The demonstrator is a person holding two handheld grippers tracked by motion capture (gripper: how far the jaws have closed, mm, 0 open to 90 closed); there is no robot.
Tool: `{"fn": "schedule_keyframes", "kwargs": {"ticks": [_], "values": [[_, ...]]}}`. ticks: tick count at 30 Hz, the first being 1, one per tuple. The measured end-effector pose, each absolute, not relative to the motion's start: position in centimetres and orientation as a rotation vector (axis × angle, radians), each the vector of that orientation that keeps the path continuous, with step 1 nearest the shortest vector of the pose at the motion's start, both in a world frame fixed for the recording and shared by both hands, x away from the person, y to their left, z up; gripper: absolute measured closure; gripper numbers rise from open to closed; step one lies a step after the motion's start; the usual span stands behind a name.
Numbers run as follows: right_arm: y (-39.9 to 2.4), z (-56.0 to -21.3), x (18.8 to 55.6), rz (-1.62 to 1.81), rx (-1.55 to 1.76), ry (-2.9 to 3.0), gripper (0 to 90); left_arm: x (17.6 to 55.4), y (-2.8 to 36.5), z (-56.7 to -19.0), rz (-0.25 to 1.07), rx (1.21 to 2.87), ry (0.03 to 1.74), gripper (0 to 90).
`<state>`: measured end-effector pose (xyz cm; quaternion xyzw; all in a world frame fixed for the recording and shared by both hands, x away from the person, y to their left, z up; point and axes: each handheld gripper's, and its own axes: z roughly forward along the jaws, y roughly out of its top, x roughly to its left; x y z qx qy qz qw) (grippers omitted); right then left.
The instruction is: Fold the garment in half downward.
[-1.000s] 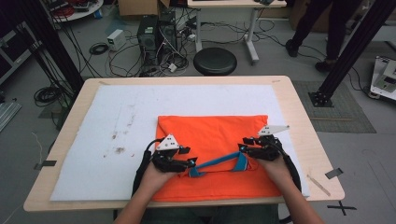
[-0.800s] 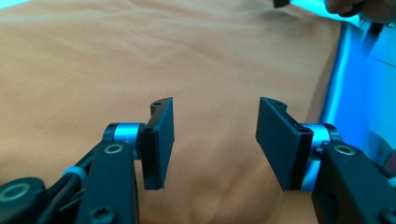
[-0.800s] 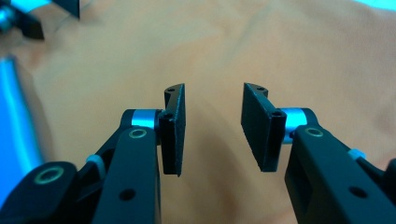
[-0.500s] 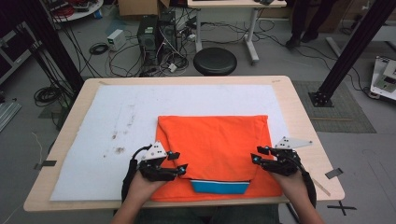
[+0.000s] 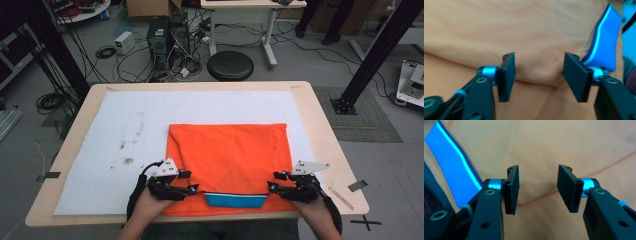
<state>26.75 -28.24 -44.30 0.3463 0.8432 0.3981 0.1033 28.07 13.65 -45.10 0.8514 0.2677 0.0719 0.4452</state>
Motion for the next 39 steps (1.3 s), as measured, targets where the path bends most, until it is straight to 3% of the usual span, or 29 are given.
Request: {"fn": "schedule_keyframes", "kwargs": {"ticks": [4,8,18,20,21,24,29,39], "values": [[-28.0,-44.9,26.4,1.146,0.99,2.535,76.6,27.6,13.1,-45.1,0.231,2.145,0.612,69.6],[-27.9,-44.9,26.4,1.158,0.992,2.541,85.4,27.3,13.3,-44.8,0.244,2.127,0.609,83.1],[-28.7,-42.5,25.0,1.213,0.977,2.506,85.6,25.5,14.6,-42.9,0.234,2.065,0.572,84.9],[-28.7,-42.5,24.8,1.211,0.975,2.513,85.3,25.4,14.5,-43.4,0.227,2.076,0.583,82.4],[-28.6,-42.7,24.8,1.199,0.985,2.522,83.9,25.6,14.5,-43.7,0.221,2.081,0.596,77.1],[-28.9,-43.3,25.2,1.188,1.028,2.518,68.3,26.0,14.6,-43.7,0.229,2.06,0.648,57.7],[-30.0,-42.4,25.8,1.205,1.064,2.396,53.0,27.3,15.8,-42.9,0.303,1.96,0.678,41.3],[-31.6,-40.6,29.0,1.213,1.098,2.238,45.8,30.9,17.5,-42.4,0.383,1.908,0.771,36.0]]}}
